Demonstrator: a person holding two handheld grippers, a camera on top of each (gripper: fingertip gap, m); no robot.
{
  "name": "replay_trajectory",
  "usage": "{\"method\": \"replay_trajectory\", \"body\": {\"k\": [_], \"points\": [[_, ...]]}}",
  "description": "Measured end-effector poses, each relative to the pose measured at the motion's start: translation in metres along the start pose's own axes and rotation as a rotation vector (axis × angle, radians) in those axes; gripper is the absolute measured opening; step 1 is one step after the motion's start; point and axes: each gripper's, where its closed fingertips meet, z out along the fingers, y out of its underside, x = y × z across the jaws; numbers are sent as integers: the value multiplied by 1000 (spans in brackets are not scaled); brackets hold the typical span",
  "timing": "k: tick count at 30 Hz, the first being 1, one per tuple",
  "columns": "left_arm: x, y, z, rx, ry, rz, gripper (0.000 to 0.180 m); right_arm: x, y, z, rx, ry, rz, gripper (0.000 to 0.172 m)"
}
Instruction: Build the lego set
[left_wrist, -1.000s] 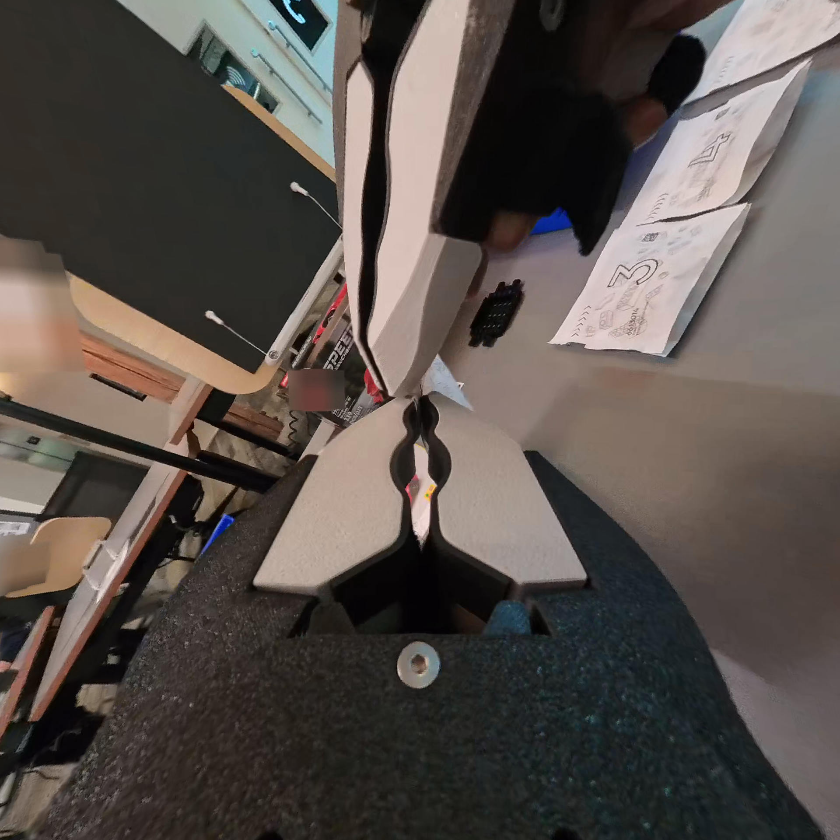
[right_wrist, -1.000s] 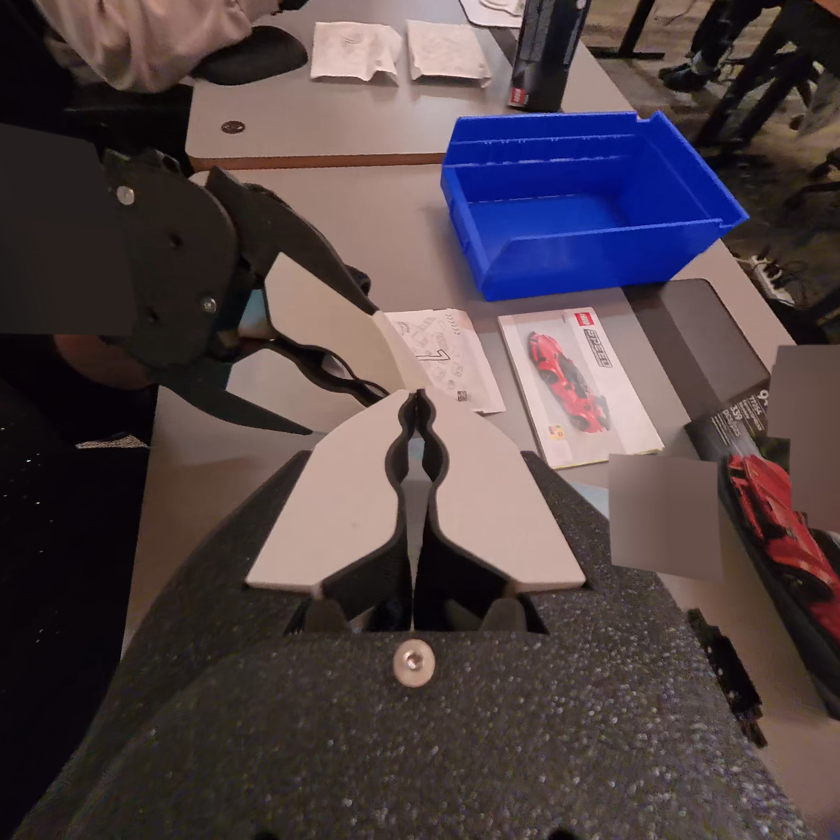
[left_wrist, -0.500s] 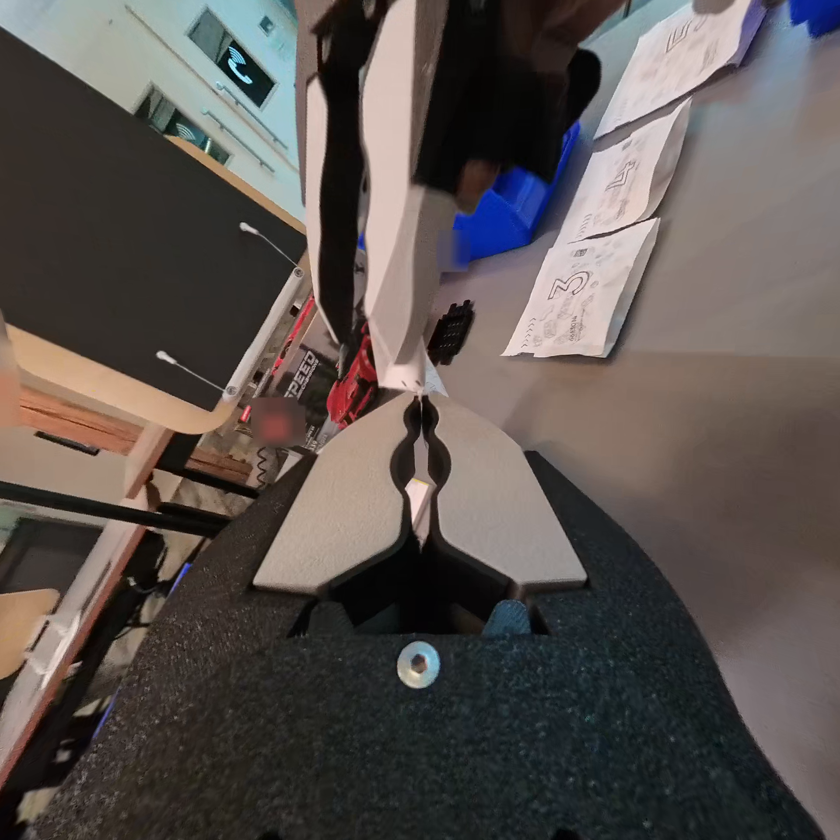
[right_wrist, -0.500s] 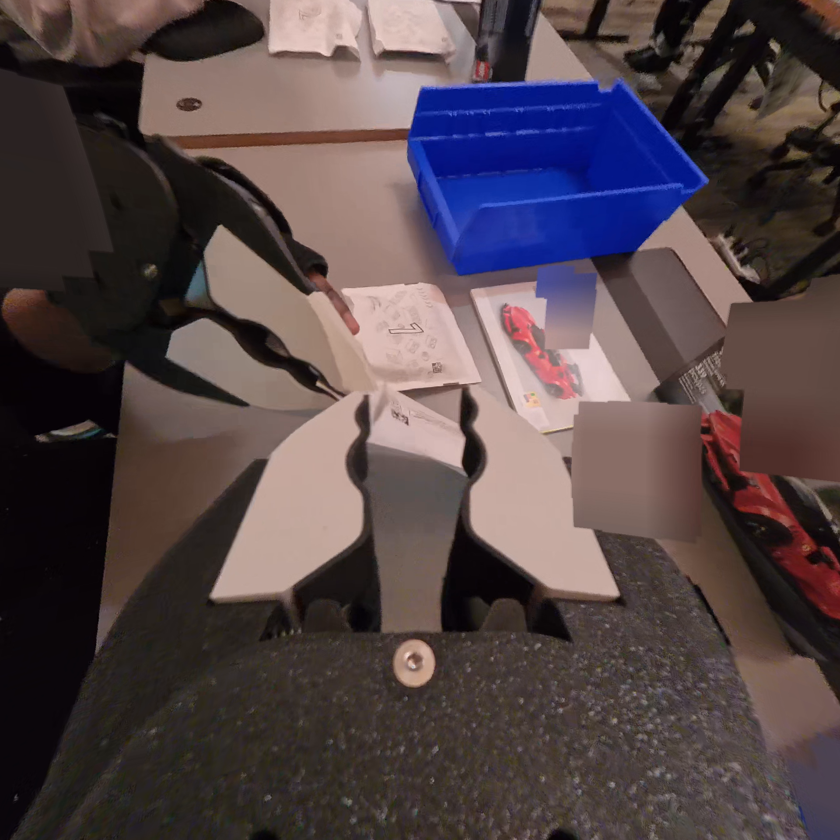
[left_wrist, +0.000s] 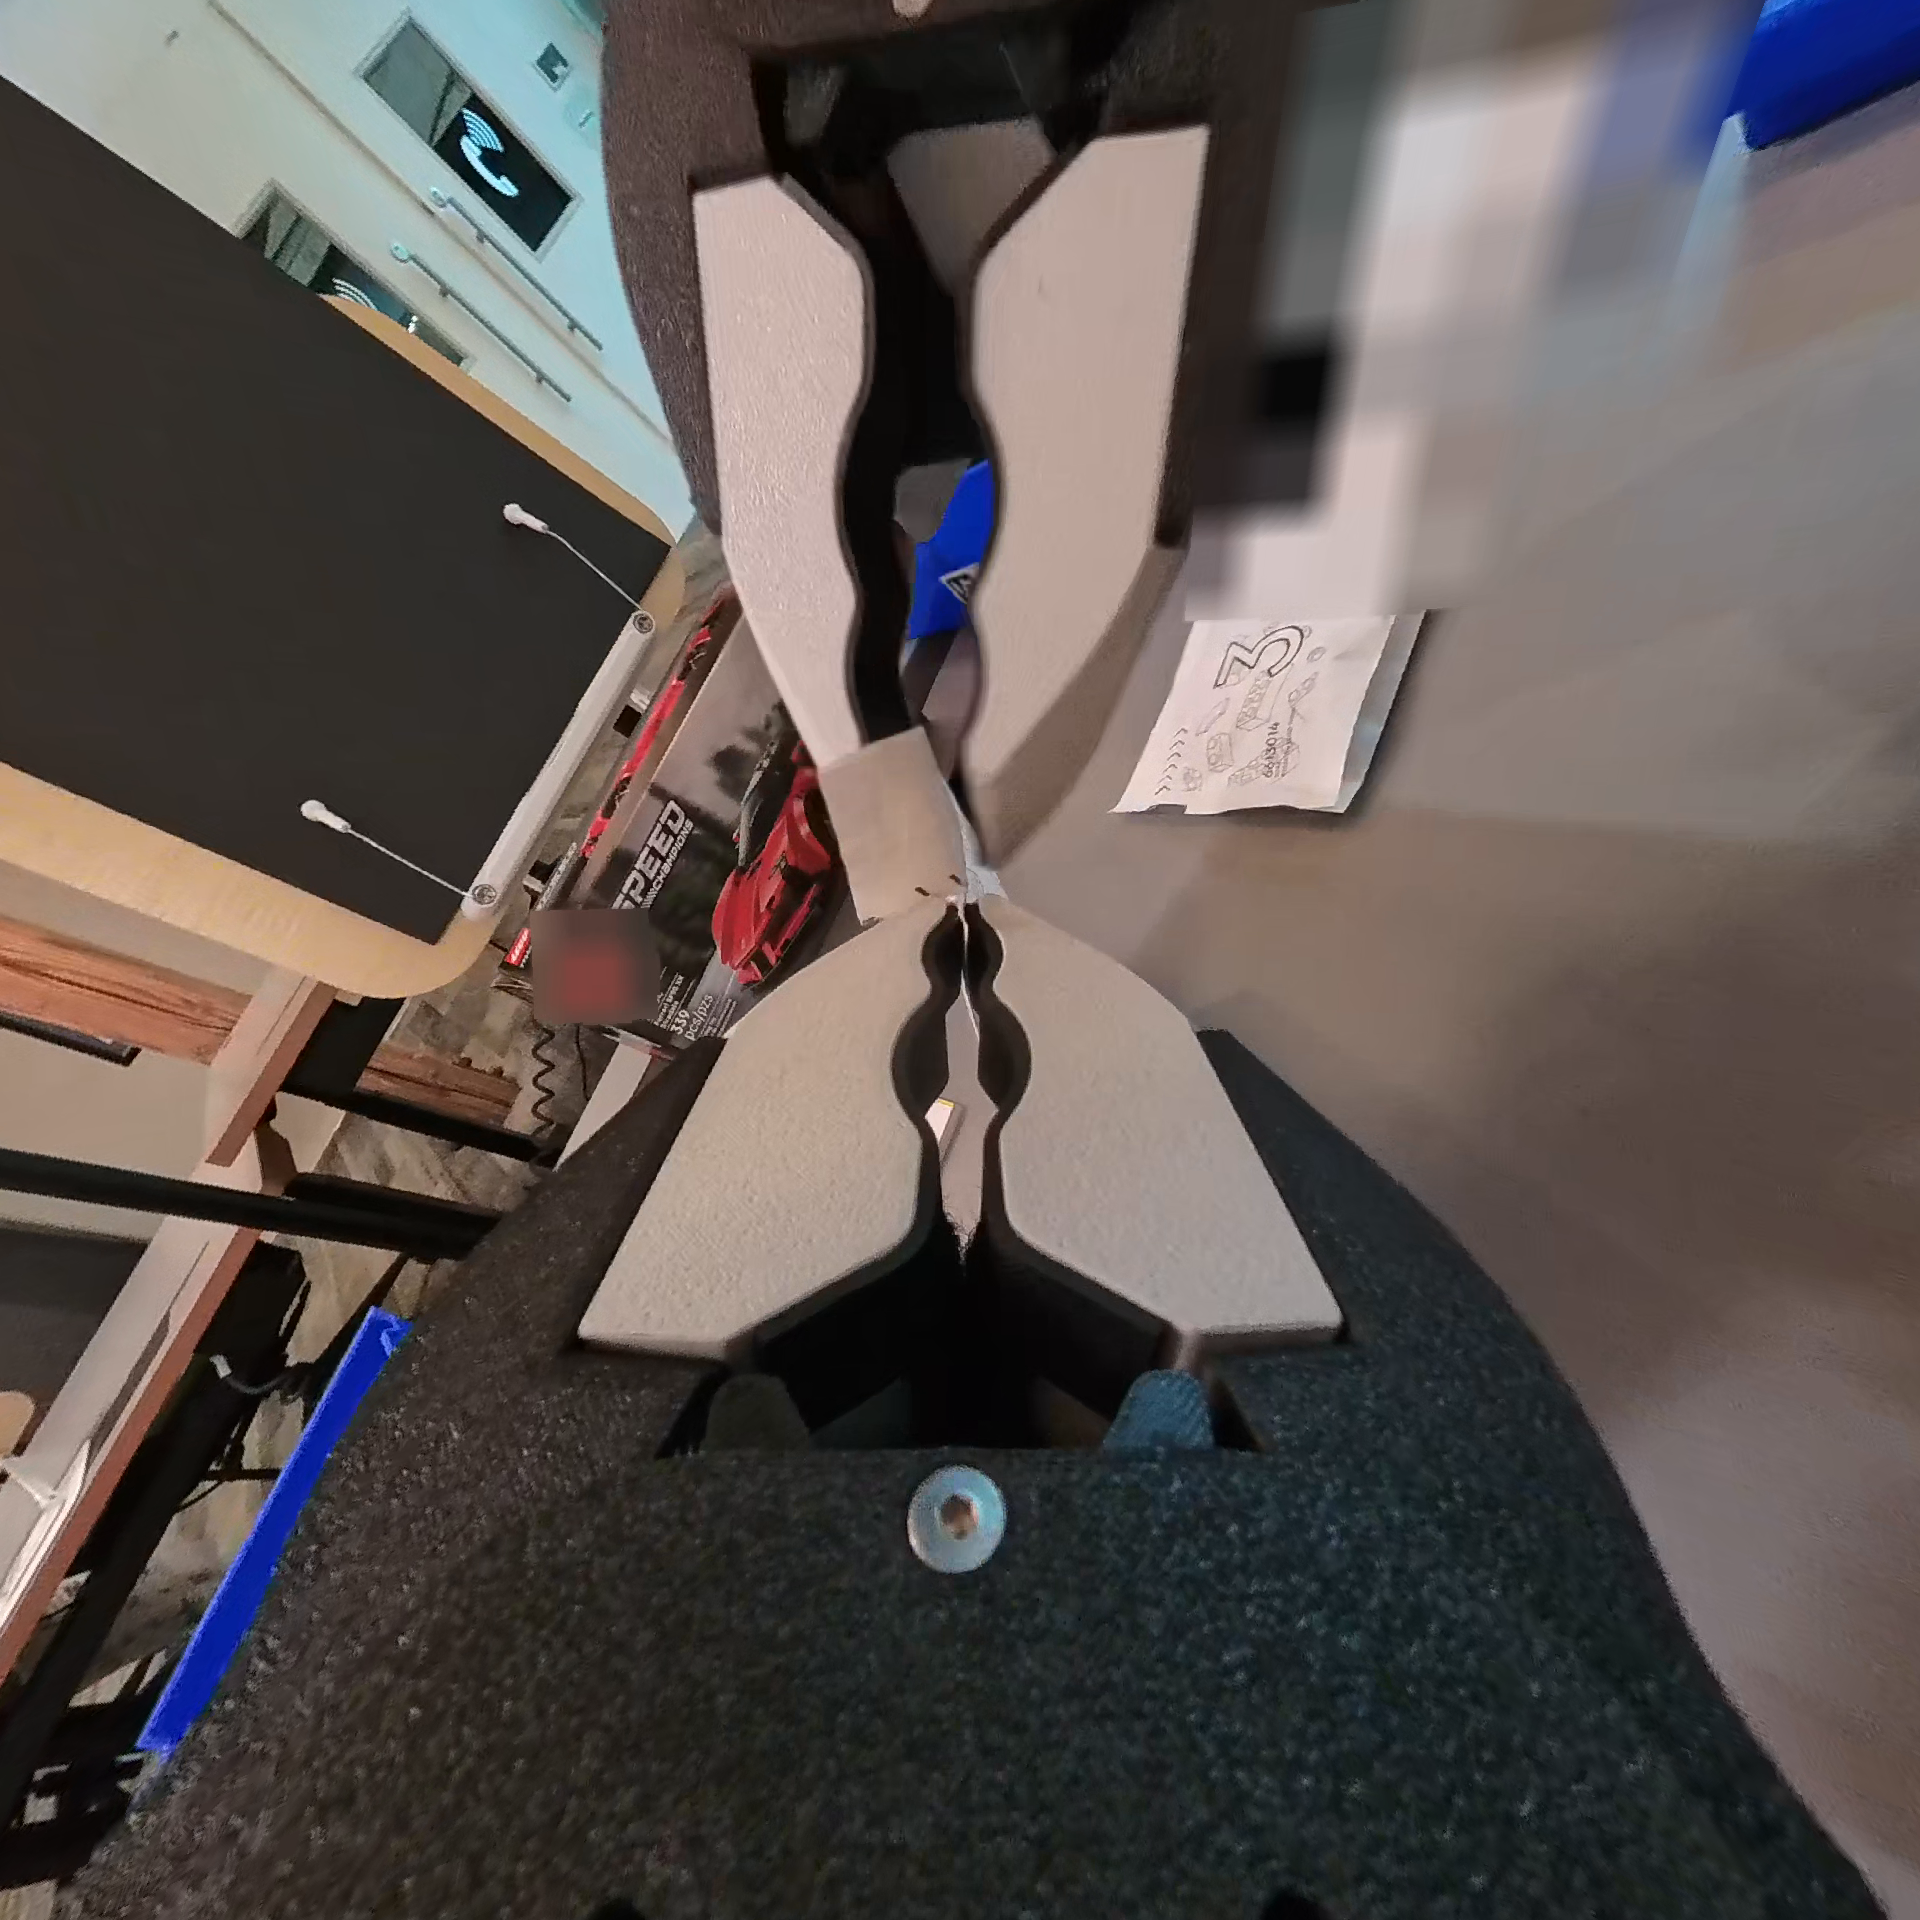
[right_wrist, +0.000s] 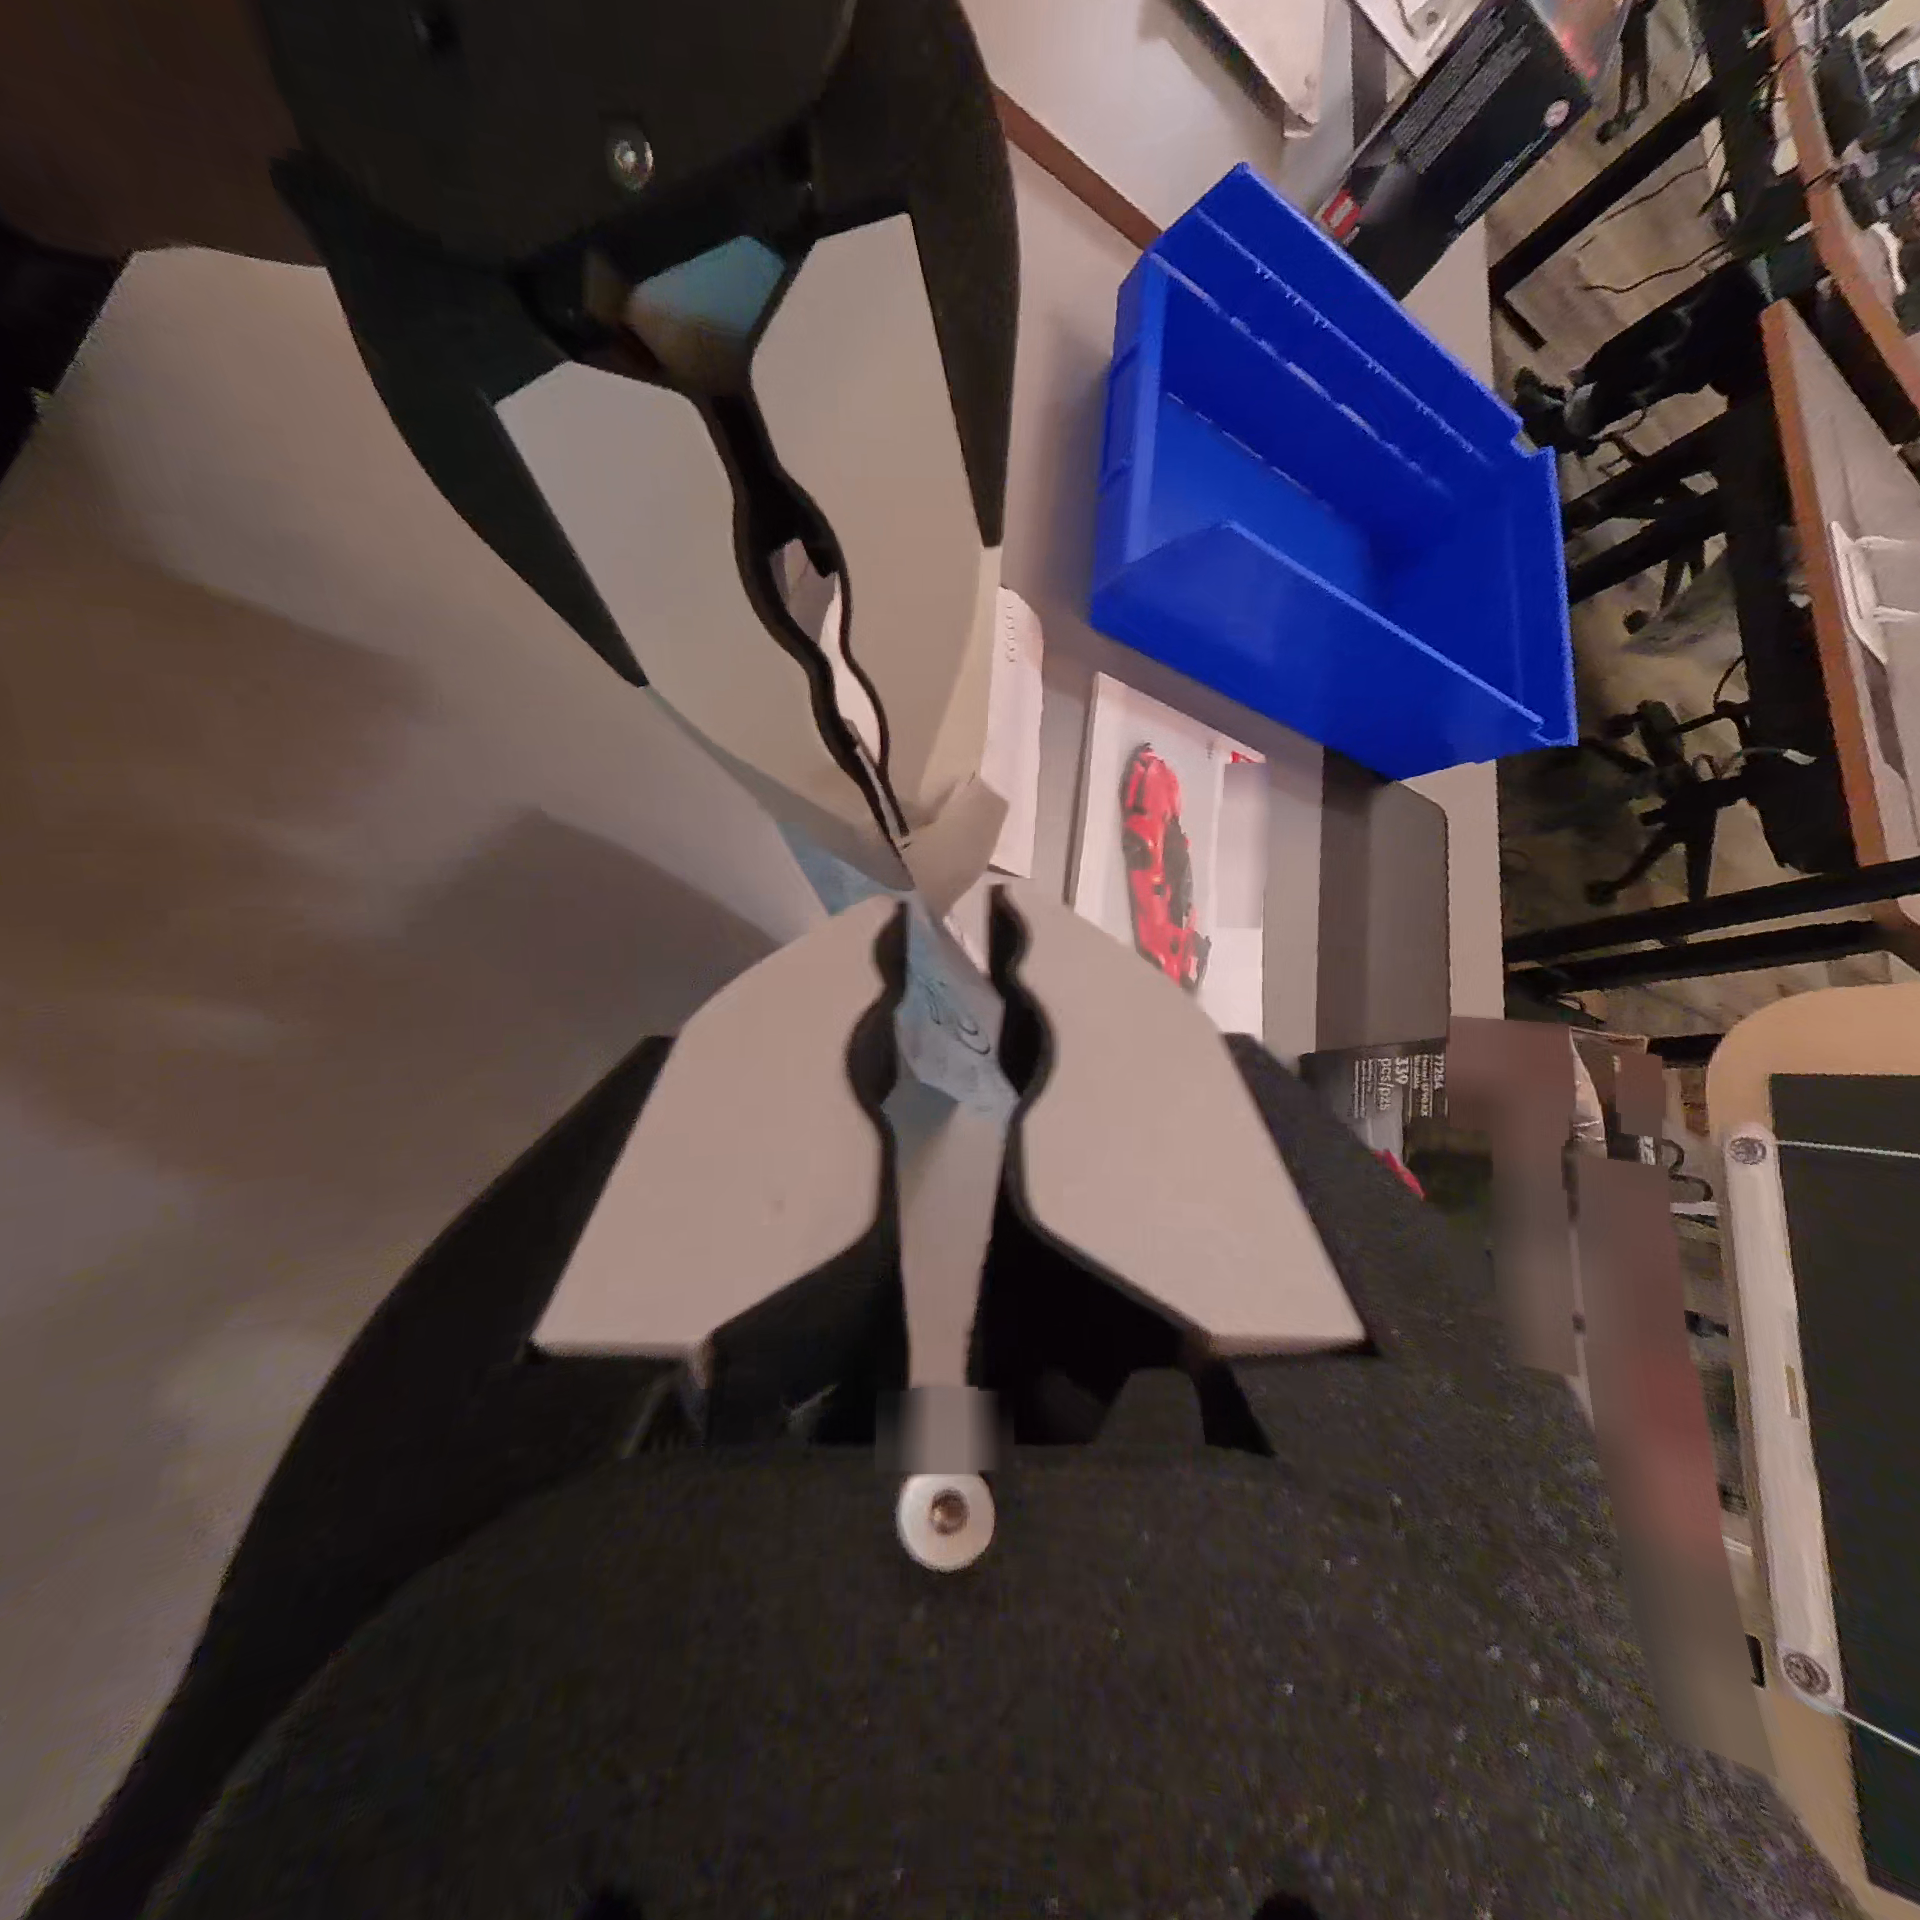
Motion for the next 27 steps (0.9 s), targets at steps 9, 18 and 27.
{"method": "replay_trajectory", "body": {"k": [9,18,27], "points": [[1,5,6,-3,68,-47,17,-6,-8,-5,116,-155,170,0],[0,-2,14,65,36,-52,0,-5,-5,-6,120,-193,236,0],[0,-4,12,51,86,-95,0,-2,-13,-7,121,-172,204,17]]}}
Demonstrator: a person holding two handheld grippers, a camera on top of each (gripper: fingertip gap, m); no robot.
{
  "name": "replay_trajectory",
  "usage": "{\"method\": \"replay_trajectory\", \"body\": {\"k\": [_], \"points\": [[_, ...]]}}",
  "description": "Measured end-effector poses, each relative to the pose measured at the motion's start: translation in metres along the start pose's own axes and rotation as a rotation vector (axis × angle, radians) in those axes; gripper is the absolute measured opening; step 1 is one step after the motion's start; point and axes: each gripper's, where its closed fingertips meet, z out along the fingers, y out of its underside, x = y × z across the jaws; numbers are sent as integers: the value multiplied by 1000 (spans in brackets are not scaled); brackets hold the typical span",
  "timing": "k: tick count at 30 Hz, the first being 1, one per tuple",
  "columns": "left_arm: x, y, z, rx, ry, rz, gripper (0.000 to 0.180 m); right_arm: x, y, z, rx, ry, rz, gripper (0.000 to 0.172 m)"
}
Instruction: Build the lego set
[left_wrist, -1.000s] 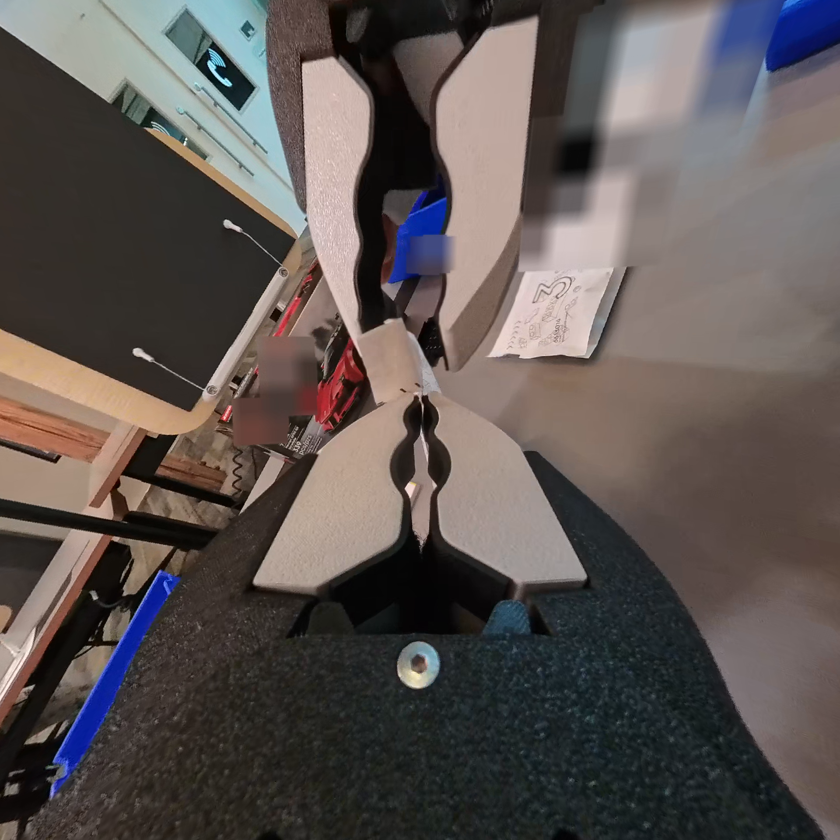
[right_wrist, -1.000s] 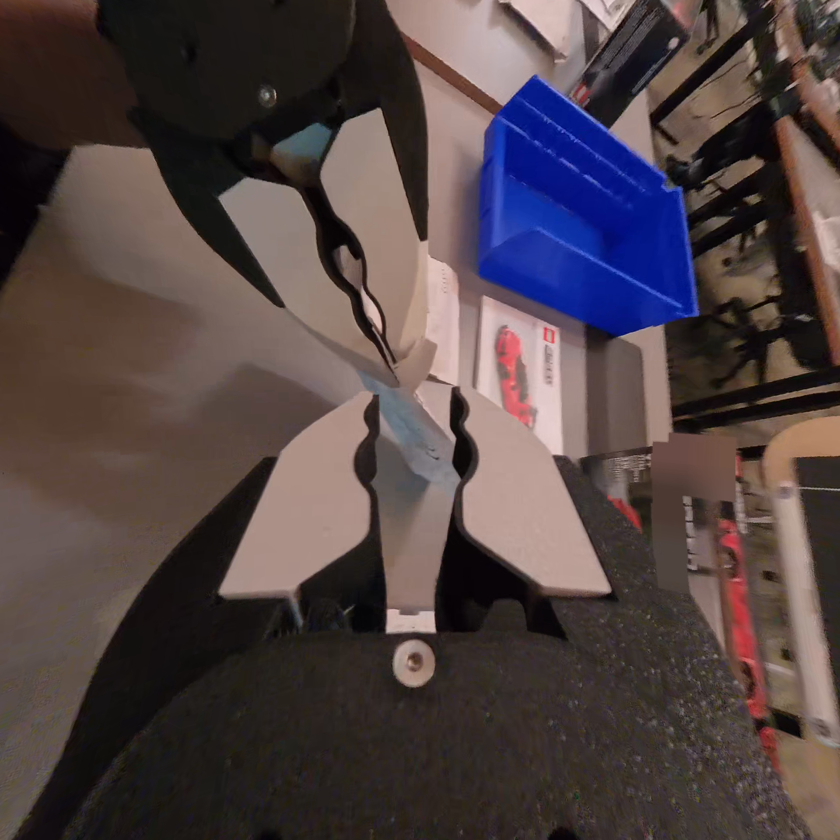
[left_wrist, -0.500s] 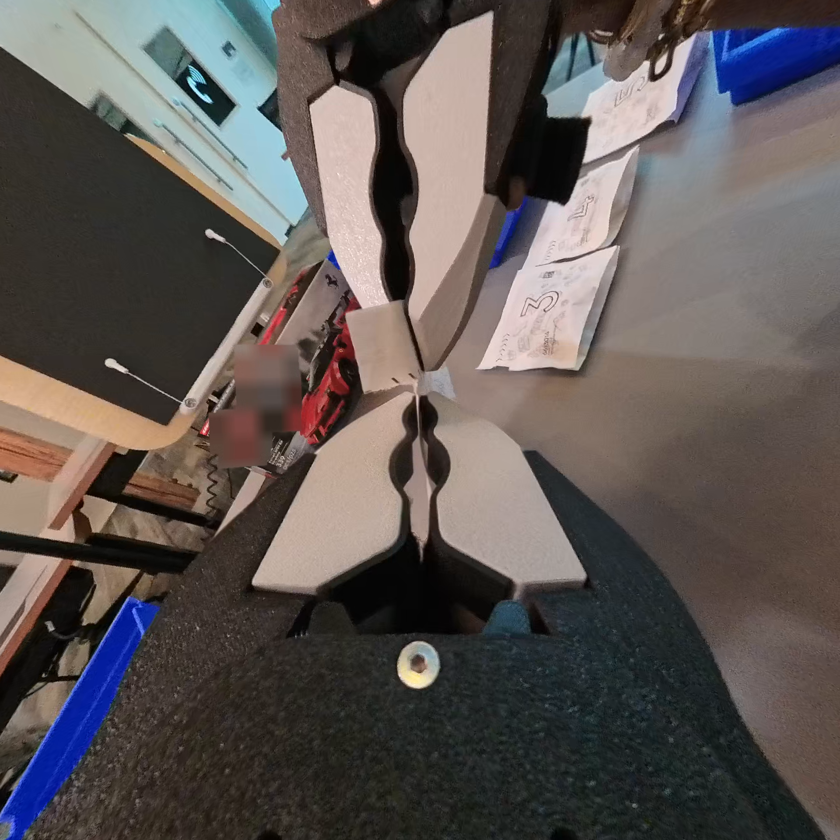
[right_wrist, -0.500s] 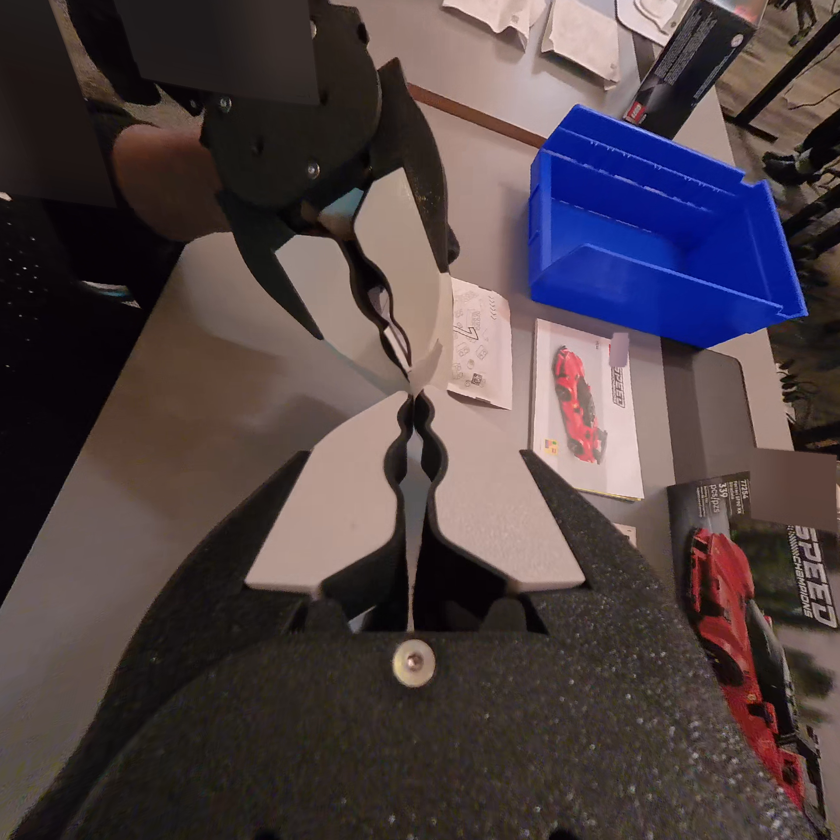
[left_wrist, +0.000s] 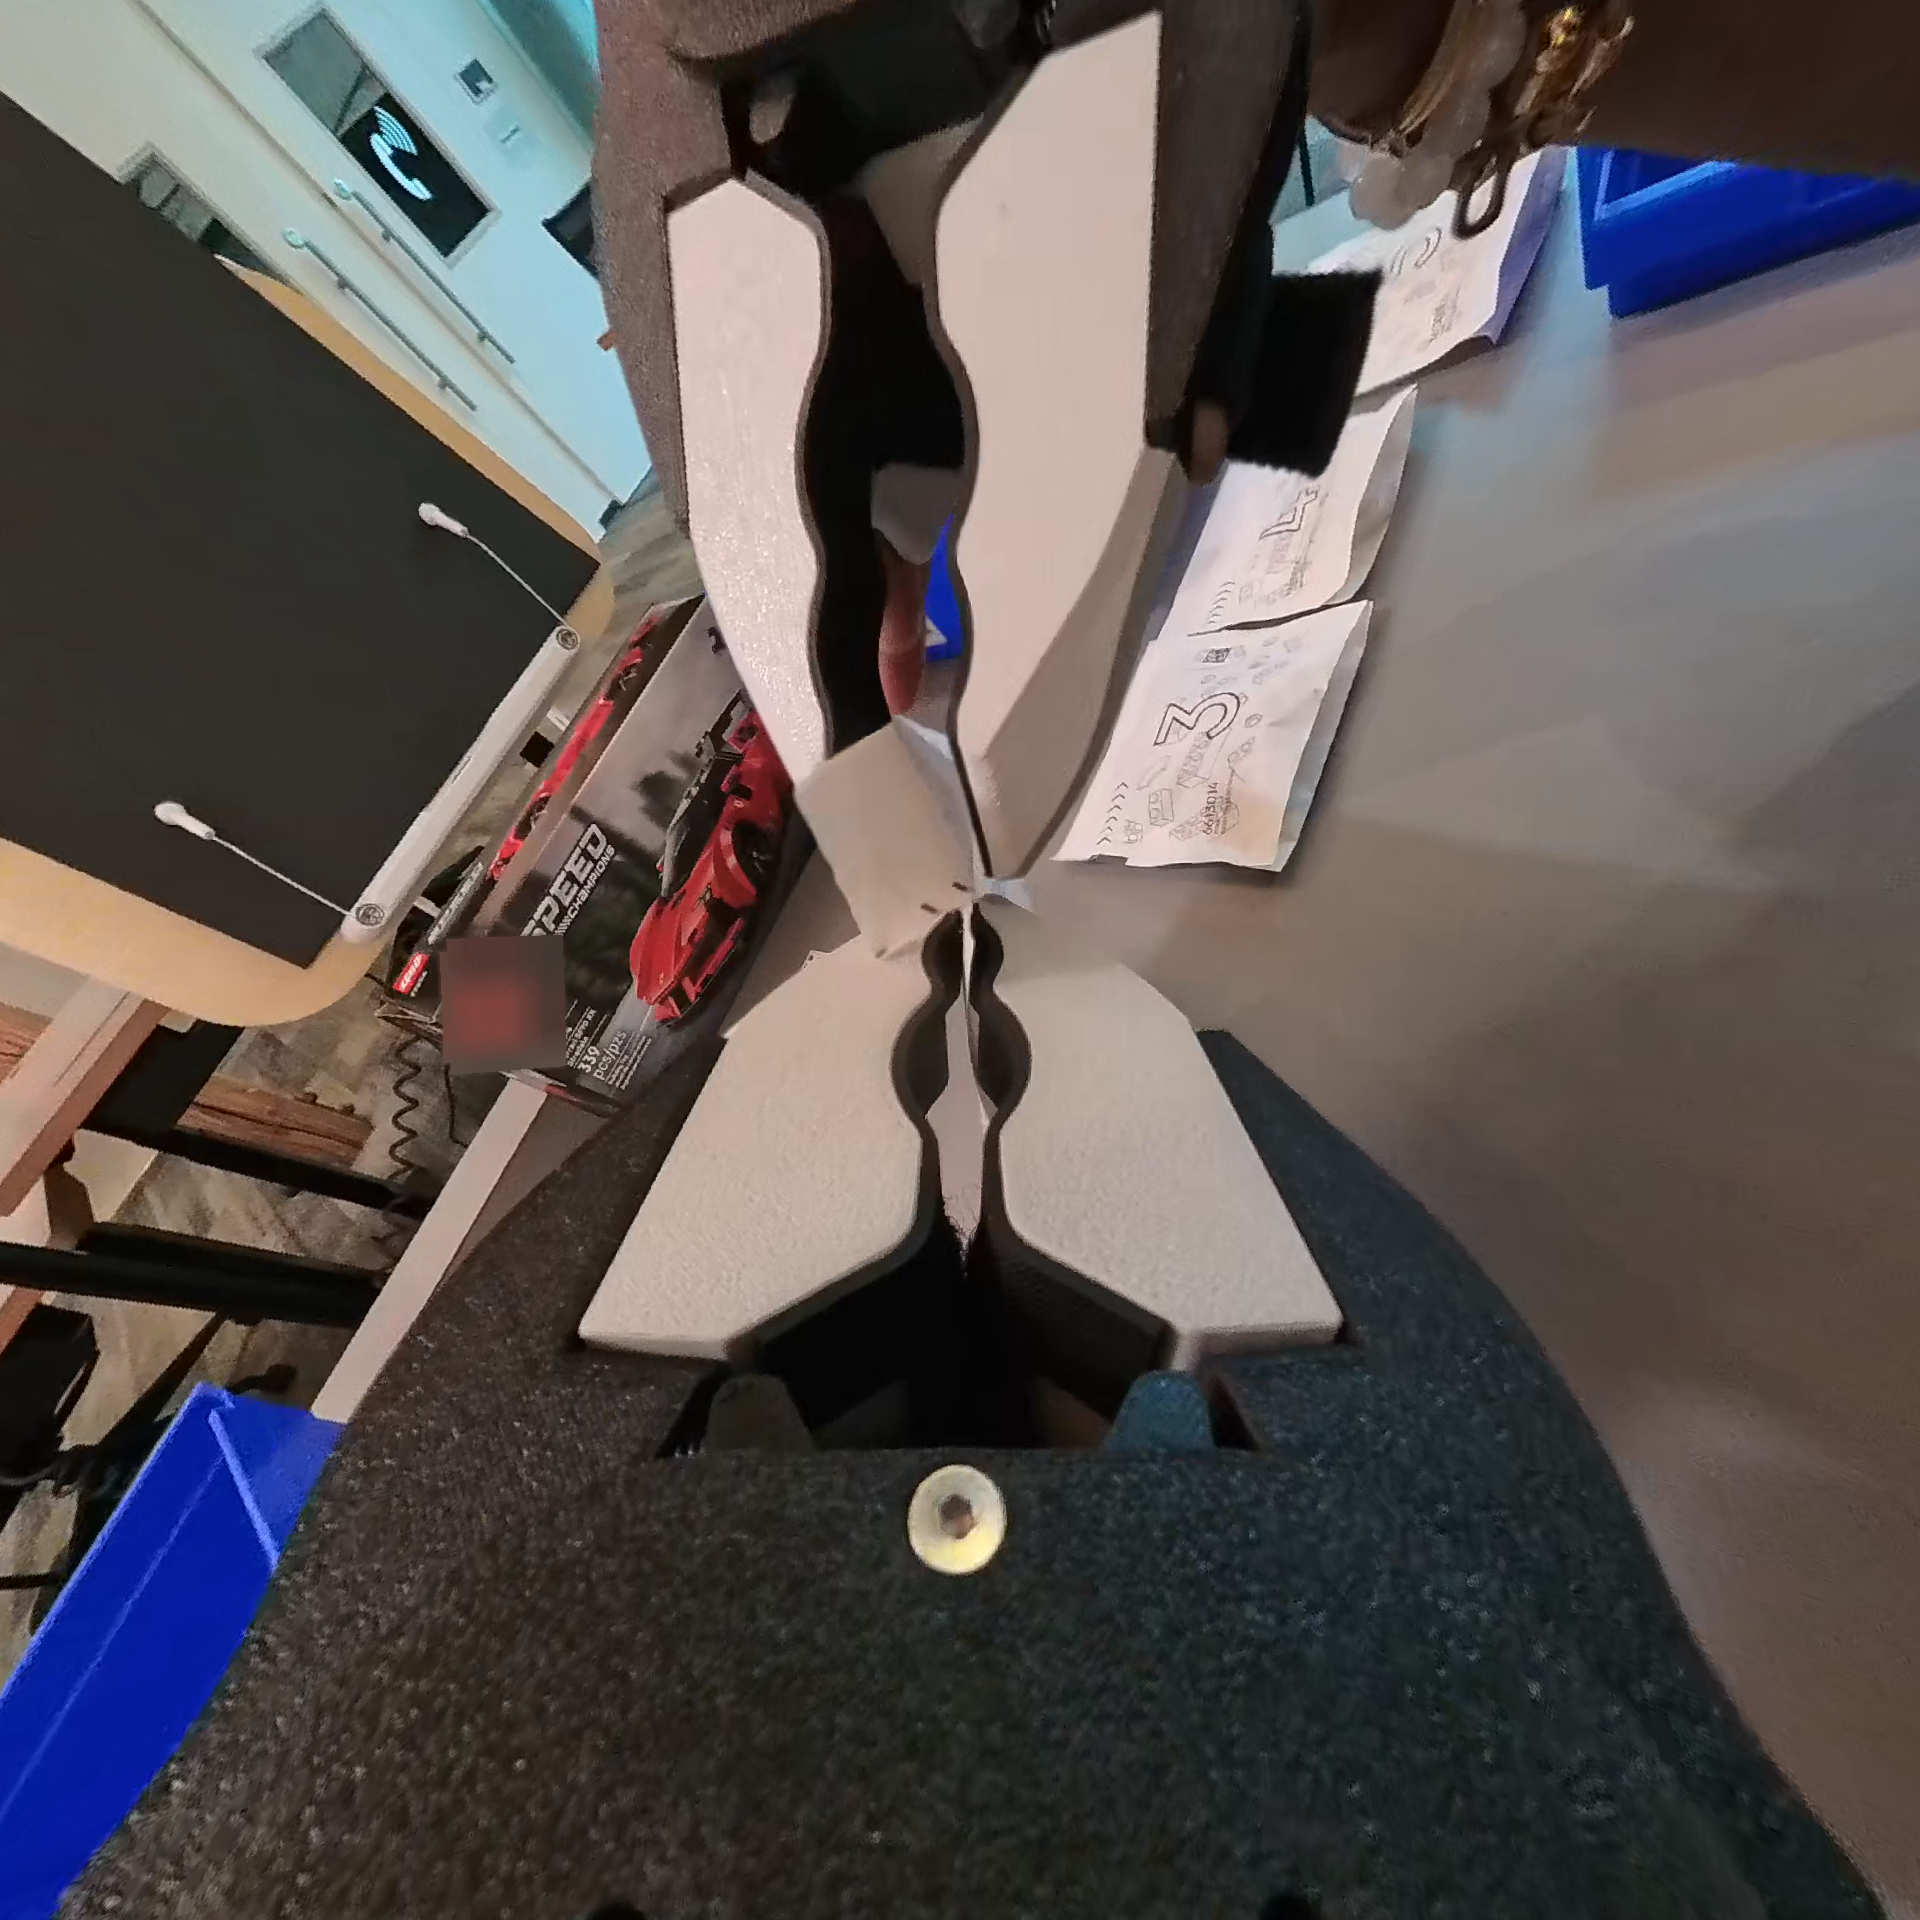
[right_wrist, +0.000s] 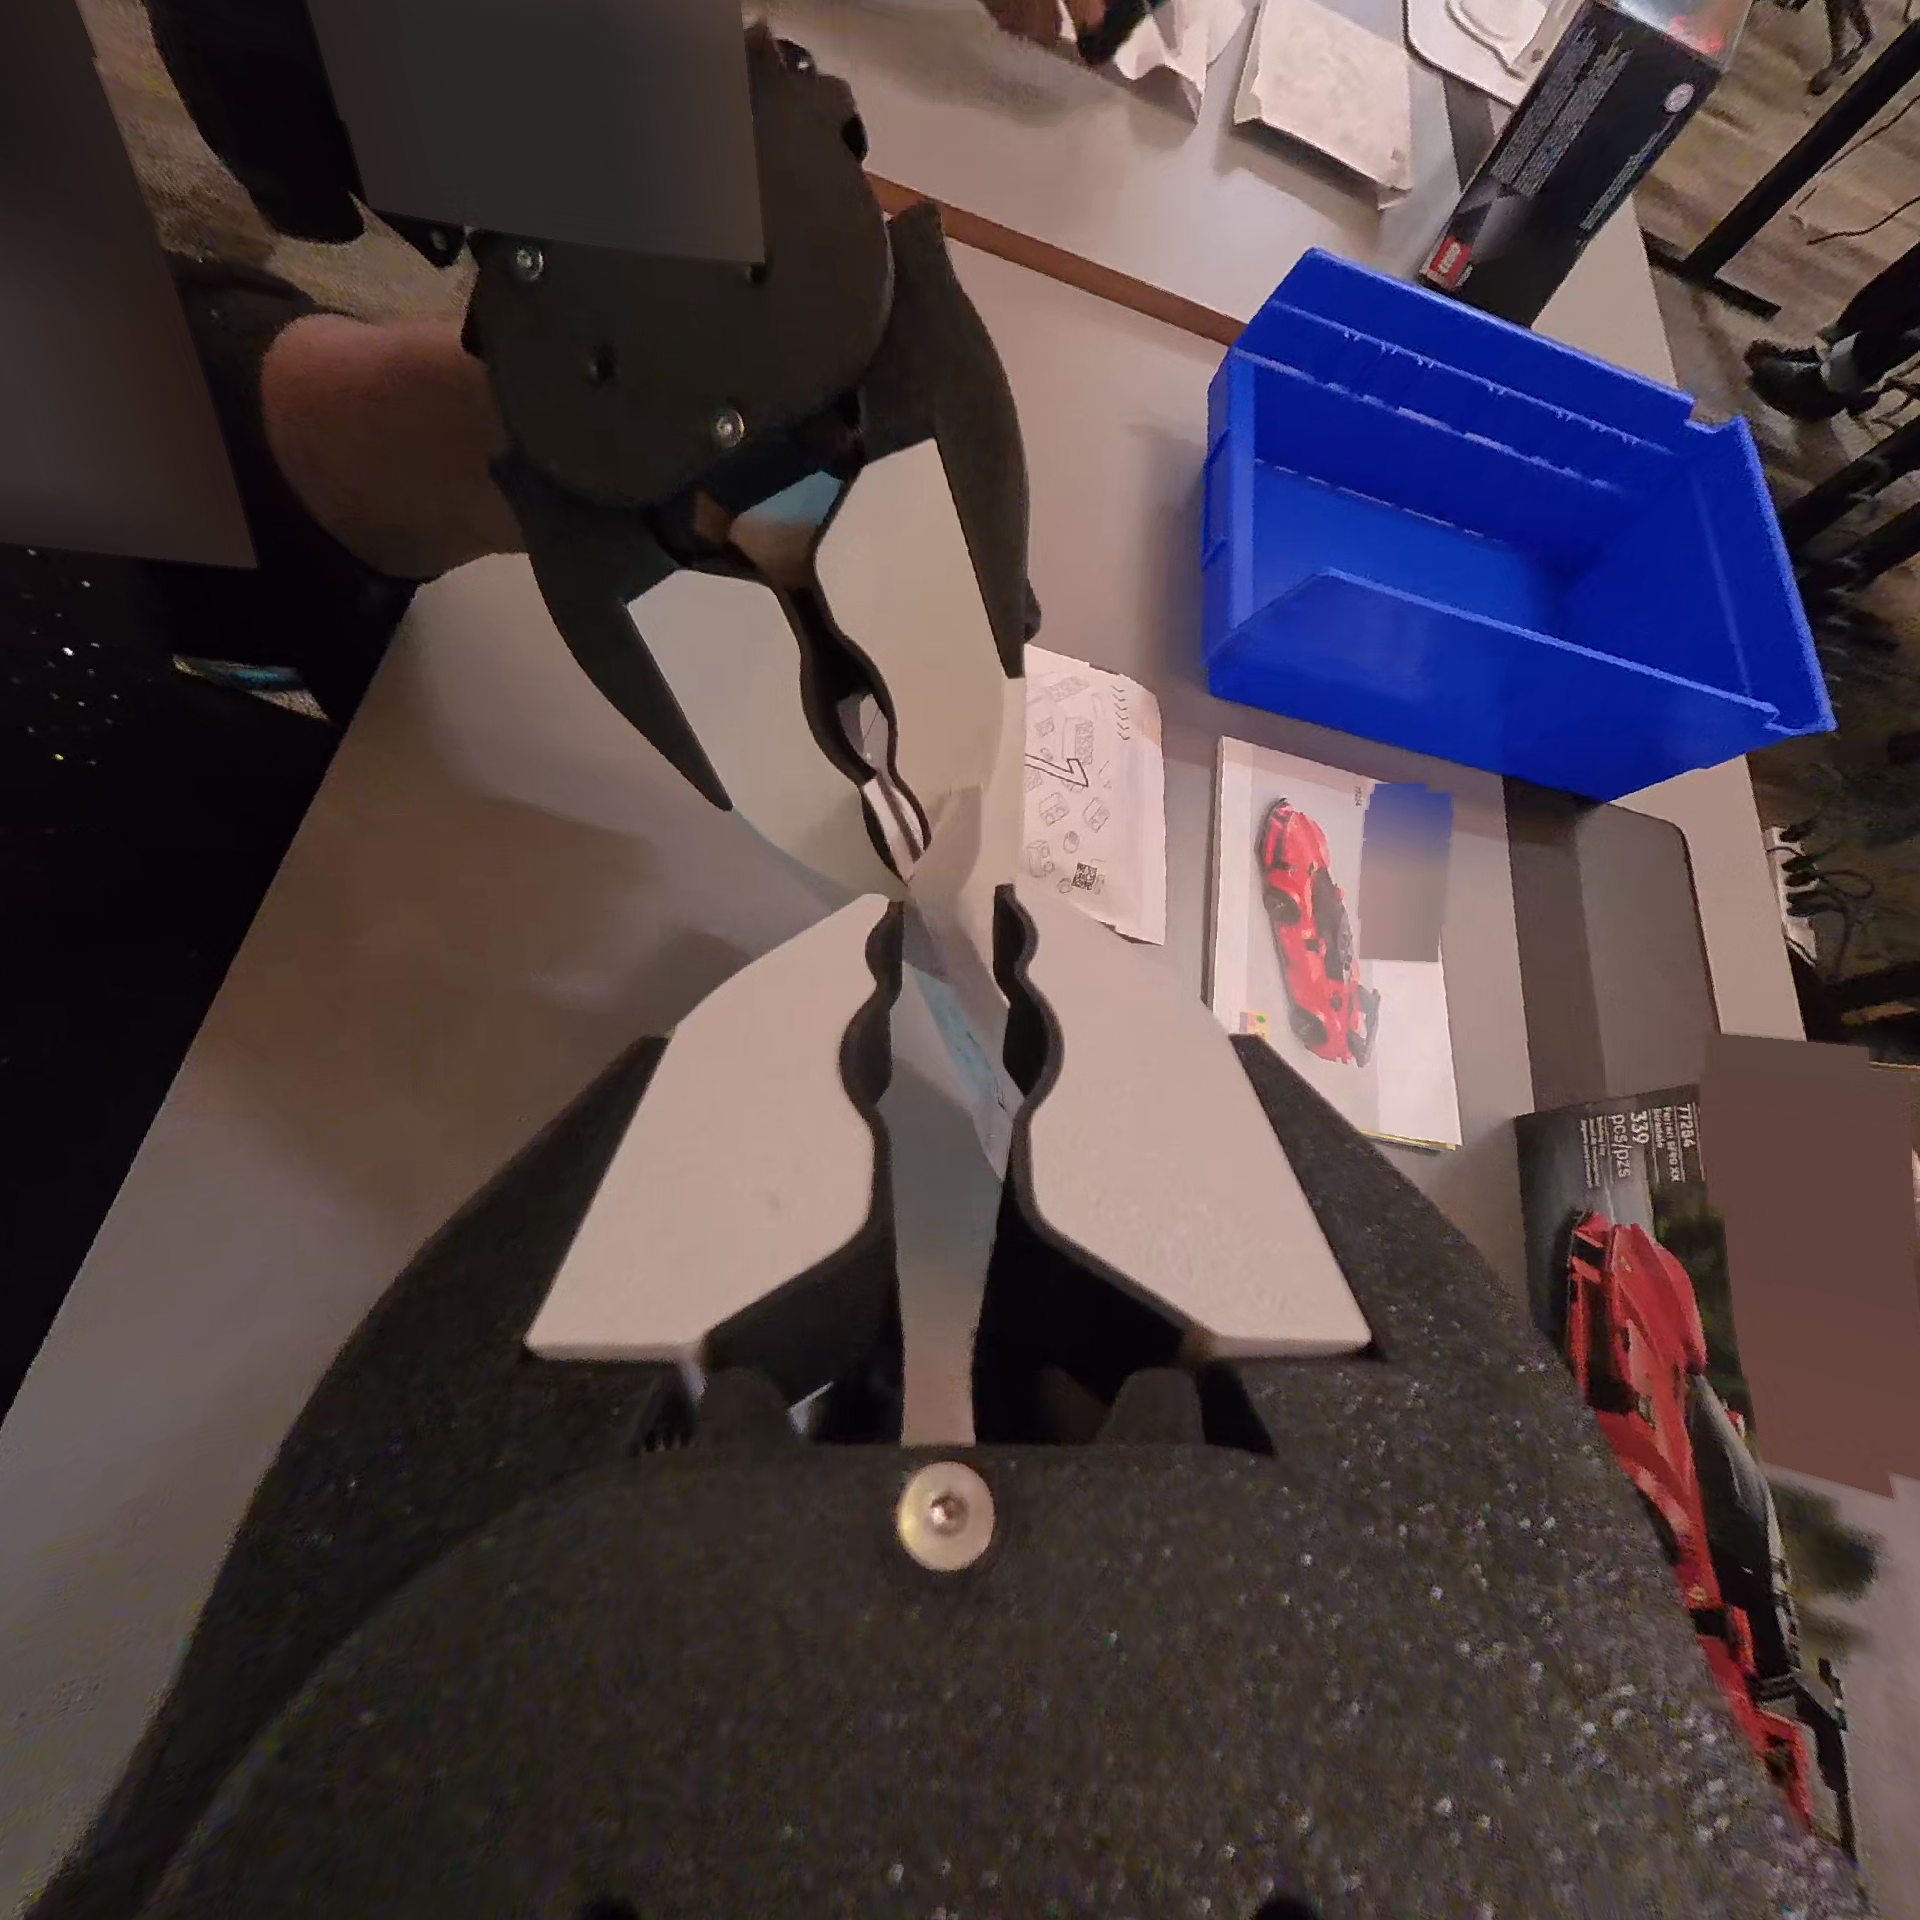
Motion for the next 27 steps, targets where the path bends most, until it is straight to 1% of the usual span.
{"method": "replay_trajectory", "body": {"k": [2,4,6,8,9,14,18,21,24,25,27], "points": [[0,1,0,-12,-1,11,0,1,-1,1,-9,13,-24,16],[-1,1,0,-20,-3,18,0,2,-2,0,-15,34,-60,12],[-2,0,0,-32,-8,35,0,1,-3,0,-32,46,-104,5],[-4,2,0,-58,-19,68,0,1,-3,1,-67,66,-146,1],[-5,3,0,-77,-36,102,0,2,-2,2,-82,79,-136,1],[-10,6,4,-135,-183,285,0,5,4,4,-88,61,171,1],[-9,9,7,-144,-211,300,0,5,9,5,-52,55,350,0],[-9,12,11,-177,-231,338,0,6,14,6,-40,85,423,0],[-9,13,12,-186,-243,352,0,6,16,6,9,106,499,0],[-7,12,13,-184,-233,355,0,4,17,6,24,114,507,0],[2,11,15,-156,-157,311,0,-2,20,3,21,131,439,0]]}}
